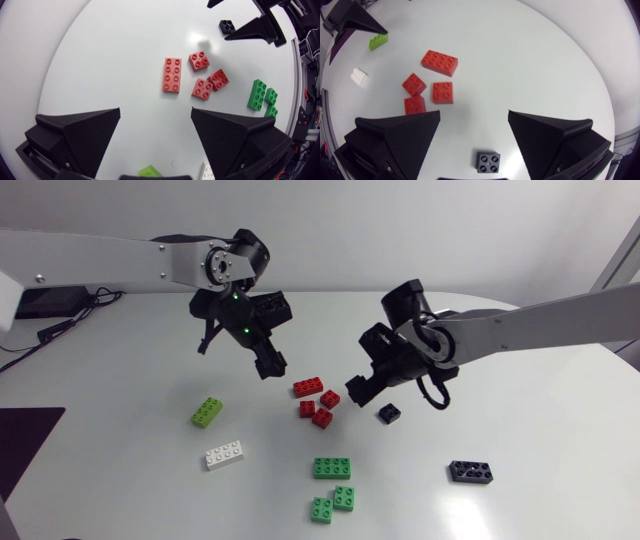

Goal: Separate the duplo bricks

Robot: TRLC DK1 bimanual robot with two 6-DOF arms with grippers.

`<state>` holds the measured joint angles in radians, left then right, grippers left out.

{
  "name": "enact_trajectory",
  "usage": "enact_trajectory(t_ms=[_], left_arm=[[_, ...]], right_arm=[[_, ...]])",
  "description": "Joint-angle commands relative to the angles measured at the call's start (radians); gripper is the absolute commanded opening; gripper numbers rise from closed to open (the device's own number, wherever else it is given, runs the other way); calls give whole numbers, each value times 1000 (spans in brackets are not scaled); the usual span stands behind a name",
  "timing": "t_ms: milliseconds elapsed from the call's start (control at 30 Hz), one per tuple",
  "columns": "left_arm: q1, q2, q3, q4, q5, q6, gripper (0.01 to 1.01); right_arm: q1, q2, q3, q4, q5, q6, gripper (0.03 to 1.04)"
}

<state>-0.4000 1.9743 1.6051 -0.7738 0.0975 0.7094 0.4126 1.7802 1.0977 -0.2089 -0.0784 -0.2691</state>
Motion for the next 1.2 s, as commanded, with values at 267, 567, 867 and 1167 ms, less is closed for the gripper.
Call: enact_trajectory(t_ms=[267, 567, 867, 1167], left_arm=[[27, -91, -142, 34, 2, 1, 987], [53, -132, -234, 62, 2, 13, 987], [75, -172, -300, 70, 1, 38, 987], [95, -207, -361, 54, -1, 73, 987]], right_arm=[[-46, -61, -176, 31, -3, -32, 993], [-93, -36, -229, 82, 0, -44, 993], [-127, -11, -240, 92, -26, -62, 839], [-135, 38, -223, 115, -58, -62, 351]])
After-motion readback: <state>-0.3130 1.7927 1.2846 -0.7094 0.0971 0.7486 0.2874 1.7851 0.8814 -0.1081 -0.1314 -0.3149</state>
